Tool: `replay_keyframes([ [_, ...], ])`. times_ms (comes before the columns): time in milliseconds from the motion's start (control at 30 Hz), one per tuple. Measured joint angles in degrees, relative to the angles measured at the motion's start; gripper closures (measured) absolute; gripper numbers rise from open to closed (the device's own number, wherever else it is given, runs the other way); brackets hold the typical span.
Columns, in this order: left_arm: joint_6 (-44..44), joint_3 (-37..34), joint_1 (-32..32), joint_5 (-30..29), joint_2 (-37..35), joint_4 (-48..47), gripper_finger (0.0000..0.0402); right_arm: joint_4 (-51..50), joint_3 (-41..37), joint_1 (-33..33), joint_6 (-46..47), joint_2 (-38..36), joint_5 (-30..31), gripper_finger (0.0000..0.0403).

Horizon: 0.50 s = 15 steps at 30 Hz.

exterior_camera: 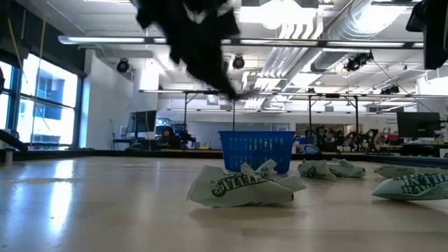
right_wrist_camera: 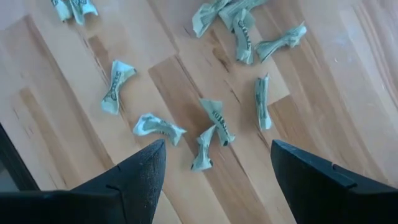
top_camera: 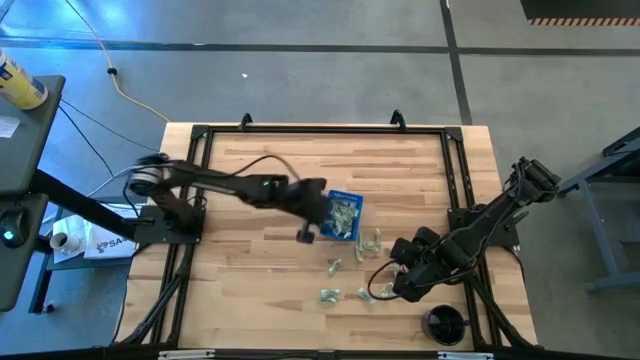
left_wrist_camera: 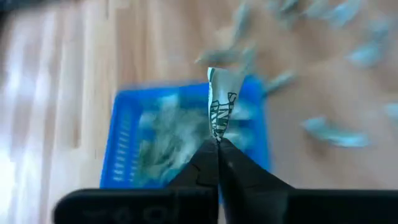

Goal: Pick and place Stevia / Truvia into bins
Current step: Put the stevia packet into the blue basket

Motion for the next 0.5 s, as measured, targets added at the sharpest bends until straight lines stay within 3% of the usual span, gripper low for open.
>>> replay_keyframes([
  [100, -2.68, -0.45, 2.93, 1.83, 4.32, 3.92, 0.0314, 0.18, 0.0, -0.05, -0.36, 0.0, 0.51, 0.0124],
  [233, -6.96, 0.21, 3.49, 2.59, 3.98, 3.58, 0.0235, 0.6, -0.35, -0.07, -0.01, 0.04, -0.64, 0.0124],
  [367, -13.11, 2.53, 3.45, 2.37, 0.85, -8.29, 0.0172, 1.91, -4.01, -0.92, 3.15, 0.1, -4.05, 0.0124],
  [500, -21.09, 4.4, 2.18, 4.03, -4.73, -21.46, 0.0137, 6.36, -10.76, -3.93, 3.88, 0.14, -2.65, 0.0124],
])
